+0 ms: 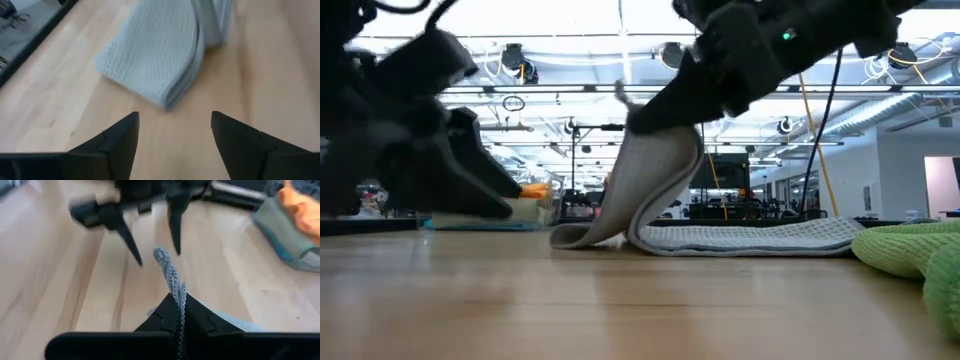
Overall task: Fold microfiber towels
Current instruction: Fold the gray microfiber cloth
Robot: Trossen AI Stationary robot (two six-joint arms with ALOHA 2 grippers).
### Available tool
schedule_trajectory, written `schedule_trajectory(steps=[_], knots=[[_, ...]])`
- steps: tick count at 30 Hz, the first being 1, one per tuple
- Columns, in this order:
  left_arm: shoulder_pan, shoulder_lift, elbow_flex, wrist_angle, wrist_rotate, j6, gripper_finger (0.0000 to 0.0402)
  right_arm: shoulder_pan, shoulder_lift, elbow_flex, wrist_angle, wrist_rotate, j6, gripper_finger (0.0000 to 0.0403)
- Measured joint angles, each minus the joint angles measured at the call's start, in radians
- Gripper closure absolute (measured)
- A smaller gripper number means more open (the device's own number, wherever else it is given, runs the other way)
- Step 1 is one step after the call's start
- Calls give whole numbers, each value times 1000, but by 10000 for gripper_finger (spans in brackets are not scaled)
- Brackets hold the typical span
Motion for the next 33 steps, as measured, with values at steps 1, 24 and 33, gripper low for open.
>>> schedule_trajectory(steps=[1, 24, 33], knots=[[4, 13, -1, 6, 1, 27, 152, 0, -16, -24, 26, 0, 1, 400], [232, 169, 146, 136, -12, 218, 159, -120, -229, -160, 138, 0, -41, 401], [234, 169, 146, 267, 43, 305, 348, -122, -229, -159, 146, -2, -63, 401]])
